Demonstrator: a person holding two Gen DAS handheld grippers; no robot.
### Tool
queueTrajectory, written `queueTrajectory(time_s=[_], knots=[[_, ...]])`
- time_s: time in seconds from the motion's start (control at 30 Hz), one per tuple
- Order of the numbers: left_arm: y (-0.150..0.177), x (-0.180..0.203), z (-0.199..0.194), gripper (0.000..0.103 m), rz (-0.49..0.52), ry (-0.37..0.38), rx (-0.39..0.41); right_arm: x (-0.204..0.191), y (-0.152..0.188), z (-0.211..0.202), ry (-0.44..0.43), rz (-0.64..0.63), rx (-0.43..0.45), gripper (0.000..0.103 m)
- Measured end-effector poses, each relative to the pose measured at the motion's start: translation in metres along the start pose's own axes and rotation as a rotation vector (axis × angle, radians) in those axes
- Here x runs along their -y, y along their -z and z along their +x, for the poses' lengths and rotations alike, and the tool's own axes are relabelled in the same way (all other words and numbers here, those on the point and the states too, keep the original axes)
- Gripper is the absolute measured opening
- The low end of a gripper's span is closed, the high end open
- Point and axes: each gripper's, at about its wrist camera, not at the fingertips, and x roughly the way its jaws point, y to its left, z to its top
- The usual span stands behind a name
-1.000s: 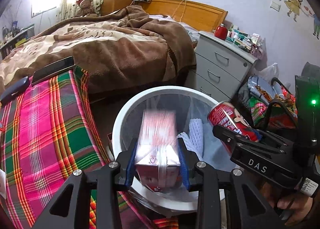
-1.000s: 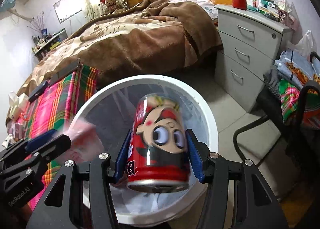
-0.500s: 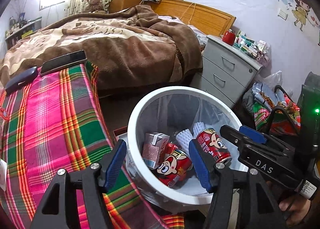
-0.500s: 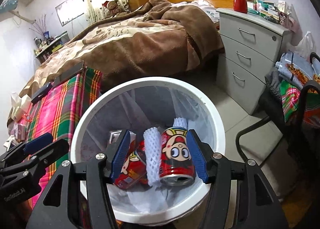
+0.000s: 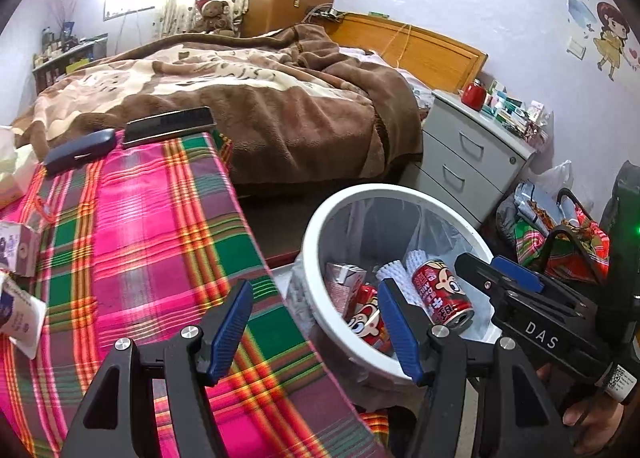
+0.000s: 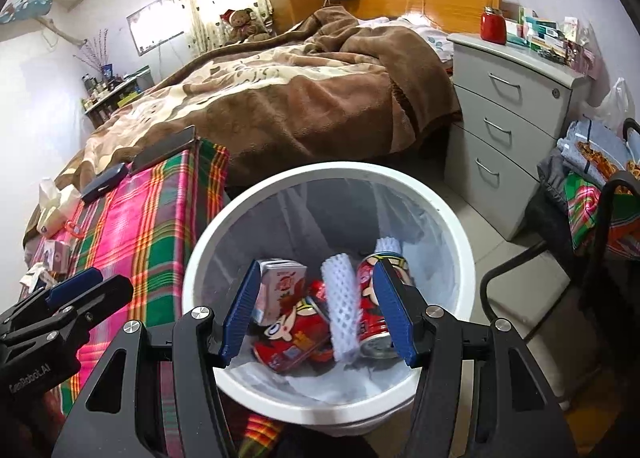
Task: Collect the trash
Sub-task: 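Open both tools to drop the carton and cartoon can into the bin, then move both tools back over the remaining trash on the cloth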
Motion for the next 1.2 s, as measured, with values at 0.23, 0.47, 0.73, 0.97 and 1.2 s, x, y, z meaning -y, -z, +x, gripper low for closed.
queueTrajectory(time_s=[0.23, 0.47, 0.73, 0.97, 1.2], knots=[[0.007, -0.023, -0.022, 0.064, -0.033, -0.034, 0.029, -0.017, 0.005, -0.001, -0.026, -0.011, 0.004, 0.067], [0.015, -0.048, -0.044, 0.064, -0.062, -0.094, 0.061, -0.04, 0.012, -0.002, -0.058, -0.037, 0.008, 0.067], [0.026, -0.086, -0.068, 0.064, -0.119, -0.144, 0.092, -0.073, 0.02, 0.003, -0.111, -0.09, -0.003, 0.067], [0.038, -0.123, -0.085, 0.064, -0.161, -0.208, 0.101, -0.105, 0.028, 0.006, -0.148, -0.149, -0.018, 0.067], [0.047, -0.163, -0.101, 0.064, -0.221, -0.266, 0.118, -0.134, 0.034, 0.009, -0.187, -0.206, -0.029, 0.067]])
